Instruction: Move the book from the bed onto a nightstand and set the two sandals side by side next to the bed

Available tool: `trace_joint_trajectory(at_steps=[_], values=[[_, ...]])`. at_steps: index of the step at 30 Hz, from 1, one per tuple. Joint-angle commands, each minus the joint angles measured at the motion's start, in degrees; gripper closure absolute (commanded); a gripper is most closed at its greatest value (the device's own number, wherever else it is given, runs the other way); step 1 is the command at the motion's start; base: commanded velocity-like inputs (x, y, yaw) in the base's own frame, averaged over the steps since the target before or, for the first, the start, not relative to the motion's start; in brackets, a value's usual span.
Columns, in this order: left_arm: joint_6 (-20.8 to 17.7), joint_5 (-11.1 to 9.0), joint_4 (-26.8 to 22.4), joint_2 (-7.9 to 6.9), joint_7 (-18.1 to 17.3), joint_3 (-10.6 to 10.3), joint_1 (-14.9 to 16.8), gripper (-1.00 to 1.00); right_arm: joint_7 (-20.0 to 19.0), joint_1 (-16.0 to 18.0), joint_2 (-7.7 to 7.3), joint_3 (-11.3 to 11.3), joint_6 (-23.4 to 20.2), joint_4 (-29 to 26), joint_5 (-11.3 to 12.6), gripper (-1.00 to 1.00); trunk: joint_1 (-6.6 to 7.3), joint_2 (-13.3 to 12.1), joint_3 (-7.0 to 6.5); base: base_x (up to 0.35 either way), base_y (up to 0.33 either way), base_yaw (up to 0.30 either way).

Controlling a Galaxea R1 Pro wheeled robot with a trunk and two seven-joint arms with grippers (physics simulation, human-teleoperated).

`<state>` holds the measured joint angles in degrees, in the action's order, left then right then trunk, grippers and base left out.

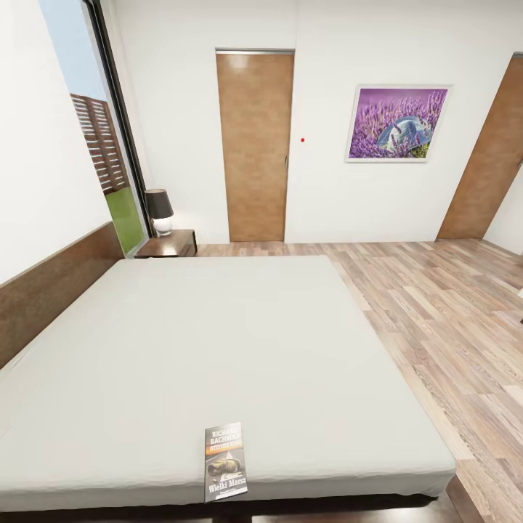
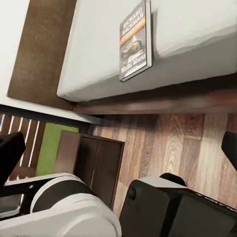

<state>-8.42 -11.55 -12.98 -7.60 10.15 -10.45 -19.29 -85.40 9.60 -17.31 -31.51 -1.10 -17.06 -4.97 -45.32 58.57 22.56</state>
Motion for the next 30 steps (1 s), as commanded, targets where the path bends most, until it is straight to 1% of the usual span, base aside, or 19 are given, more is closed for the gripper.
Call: trace_joint_trajectory(at_steps=[1,8,14,15,19,20,28,30], values=[[-0.5,-0.6,-0.3,-0.03,0.4,-0.5,-0.1,-1.0,-0.4,0.2,0.03,-0.5,-0.2,0.0,-0.5,-1.0,-0.01,0.0,0.05,0.0,0.0,0.0],[-0.9,-0.6,-0.3,0.05,0.5,-0.5,0.0,-1.0,-0.2,1.4,0.14,-0.5,-0.5,0.2,-0.5,-1.0,-0.01,0.0,0.05,0.0,0.0,0.0],[-1.1,-0.6,-0.3,-0.01,0.4,-0.5,0.0,-1.0,2.8,1.8,0.39,-0.5,-0.5,0.3,-0.4,-1.0,-0.01,0.0,0.05,0.0,0.0,0.0],[-1.1,-0.6,-0.3,-0.01,0.4,-0.5,0.0,-1.0,2.8,1.8,0.39,-0.5,-0.5,0.3,-0.4,-1.0,-0.01,0.0,0.05,0.0,0.0,0.0],[-1.1,-0.6,-0.3,-0.03,0.3,-0.4,0.0,-1.0,4.5,2.1,1.05,-0.4,-0.6,0.3,-0.3,-1.0,-0.01,0.0,0.05,0.0,0.0,0.0],[-1.1,-0.6,-0.3,-0.03,0.3,-0.4,0.0,-1.0,4.5,2.1,1.05,-0.4,-0.6,0.3,-0.3,-1.0,-0.01,0.0,0.05,0.0,0.0,0.0],[-1.2,-0.5,-0.3,-0.09,-0.1,-0.5,0.0,-1.0,5.6,2.3,2.65,-0.3,-0.5,0.4,-0.3,-1.0,-0.01,0.0,0.05,0.0,0.0,0.0],[-1.2,-0.5,-0.3,-0.08,-0.1,-0.6,0.0,-1.0,5.7,2.3,2.8,-0.3,-0.5,0.4,-0.3,-1.0,-0.01,0.0,0.05,0.0,0.0,0.0]])
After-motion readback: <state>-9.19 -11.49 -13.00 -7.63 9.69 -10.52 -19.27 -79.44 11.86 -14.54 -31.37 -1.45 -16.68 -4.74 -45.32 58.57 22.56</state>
